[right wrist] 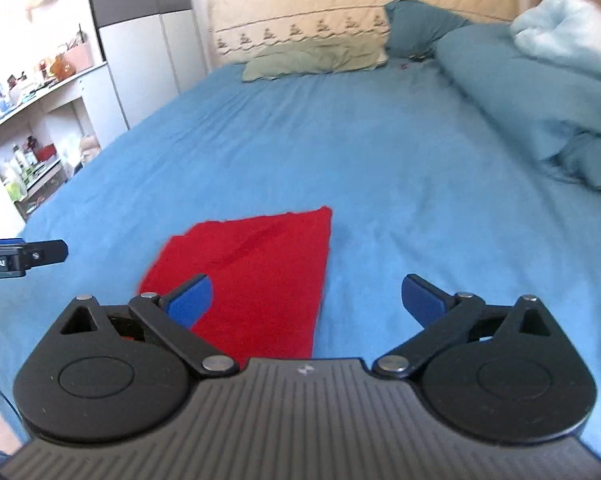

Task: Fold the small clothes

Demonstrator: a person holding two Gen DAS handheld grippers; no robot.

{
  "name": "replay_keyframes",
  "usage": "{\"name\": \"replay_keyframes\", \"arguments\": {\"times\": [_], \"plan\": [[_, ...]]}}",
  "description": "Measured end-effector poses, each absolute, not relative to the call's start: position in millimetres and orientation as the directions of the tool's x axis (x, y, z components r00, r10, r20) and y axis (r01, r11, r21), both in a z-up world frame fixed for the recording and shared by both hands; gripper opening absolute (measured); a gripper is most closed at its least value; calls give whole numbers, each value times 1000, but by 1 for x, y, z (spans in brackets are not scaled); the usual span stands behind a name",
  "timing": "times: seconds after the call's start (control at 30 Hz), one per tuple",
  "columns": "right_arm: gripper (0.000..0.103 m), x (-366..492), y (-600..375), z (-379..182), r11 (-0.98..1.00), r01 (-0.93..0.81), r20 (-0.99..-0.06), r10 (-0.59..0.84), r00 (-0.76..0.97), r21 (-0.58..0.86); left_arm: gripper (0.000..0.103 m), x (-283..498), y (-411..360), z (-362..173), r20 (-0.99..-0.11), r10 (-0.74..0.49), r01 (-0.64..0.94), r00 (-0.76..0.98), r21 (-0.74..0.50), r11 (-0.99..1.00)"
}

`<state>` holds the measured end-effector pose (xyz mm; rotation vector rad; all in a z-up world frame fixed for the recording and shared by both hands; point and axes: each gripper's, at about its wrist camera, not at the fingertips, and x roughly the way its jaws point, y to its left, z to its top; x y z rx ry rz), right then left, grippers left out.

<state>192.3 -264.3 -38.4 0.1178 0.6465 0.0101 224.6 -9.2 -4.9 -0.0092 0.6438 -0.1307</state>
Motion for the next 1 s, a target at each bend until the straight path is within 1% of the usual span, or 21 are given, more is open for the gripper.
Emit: {"name": "replay_keyframes", "arguments": {"times": [0.07, 0.13, 0.27, 0.4, 0.57, 0.73, 1.0], "plan": [[103, 162, -256, -12, 994, 62, -608, 7, 794, 94, 103, 197, -9, 13, -587, -127, 113, 800, -60, 992], [103, 134, -249, 6, 993, 80, -616, -12, 788, 82, 103, 172, -9, 23, -595, -120, 109, 794, -54, 993], [103, 78, -235, 23, 993, 106, -639, -51, 767, 48, 103, 123, -14, 31, -596, -66, 99, 801, 23, 995], [103, 38, -224, 16, 991, 134, -674, -86, 734, 19, 103, 82, -15, 28, -601, -37, 92, 798, 61, 994], [103, 4, -215, 0, 989, 148, -703, -107, 703, -3, 103, 55, -18, 12, -616, 9, 79, 788, 116, 990], [103, -11, -209, -11, 988, 156, -720, -98, 687, 14, 103, 42, -18, 5, -628, 1, 90, 778, 113, 989], [103, -16, -207, -10, 986, 168, -716, -116, 689, 2, 103, 36, -17, 9, -606, -8, 92, 795, 108, 990]]}}
